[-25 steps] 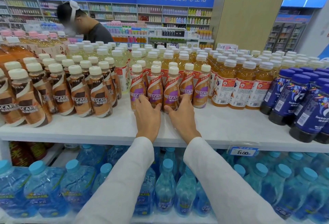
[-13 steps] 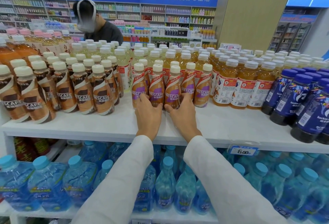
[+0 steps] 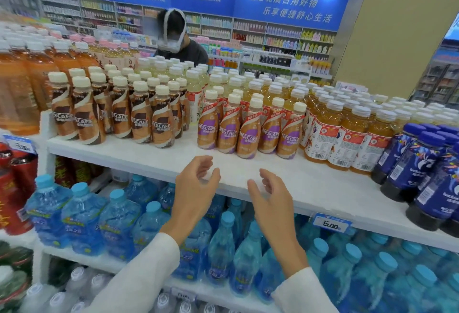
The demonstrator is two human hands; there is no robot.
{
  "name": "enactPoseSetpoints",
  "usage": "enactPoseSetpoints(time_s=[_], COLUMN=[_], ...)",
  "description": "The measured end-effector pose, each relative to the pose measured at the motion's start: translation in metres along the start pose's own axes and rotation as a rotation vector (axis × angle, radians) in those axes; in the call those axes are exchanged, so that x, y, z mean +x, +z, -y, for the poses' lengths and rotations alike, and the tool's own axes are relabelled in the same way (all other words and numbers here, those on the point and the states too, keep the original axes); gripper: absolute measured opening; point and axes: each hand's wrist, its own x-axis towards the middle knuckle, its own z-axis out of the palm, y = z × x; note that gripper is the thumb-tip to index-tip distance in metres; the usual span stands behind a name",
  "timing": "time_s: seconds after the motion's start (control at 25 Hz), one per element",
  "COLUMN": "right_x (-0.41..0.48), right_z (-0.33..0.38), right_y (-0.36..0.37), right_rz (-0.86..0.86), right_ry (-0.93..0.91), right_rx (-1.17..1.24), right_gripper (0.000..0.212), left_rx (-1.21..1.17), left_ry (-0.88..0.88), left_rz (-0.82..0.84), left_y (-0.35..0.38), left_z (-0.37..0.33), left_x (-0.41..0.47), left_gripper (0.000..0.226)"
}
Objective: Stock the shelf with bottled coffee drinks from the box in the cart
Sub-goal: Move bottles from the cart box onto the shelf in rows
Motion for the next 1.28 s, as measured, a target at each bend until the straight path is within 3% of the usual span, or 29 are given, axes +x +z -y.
enactPoseSetpoints(time_s=[0.2,0.4,0.6,0.8,1.28], right_x=[-0.064,-0.130,-0.194,-0.248,-0.351], right_z=[-0.002,-0.024,-0.033,-0.012,0.043], right_y=[0.004,0.060,0.128,0.195,0.376], right_rz=[0.056,0.257,0.472,0.731,1.107], right_ry=[0.012,0.150,0.308,0.423,0.308], right_rx=[0.214,0.401,0.324,0.273,0.012], right_gripper=[0.036,0.026,0.025,0.023,0.021], left_rx=[-0.062,-0.001,0.053,0.072,0.080], left_ry=[-0.062,-0.243,-0.513,-0.657,-0.836], left_rz=[-0.112,-0.276,-0.453,-0.643,-1.018], left_y=[-0.048,-0.111,-0.178,-0.246,-0.422], left_z=[0.011,0.049,0.095,0.118,0.169], left_x=[-0.080,-0.162,-0.244,-0.299,-0.382], left_gripper=[0.021,0.016,0.016,0.015,0.014])
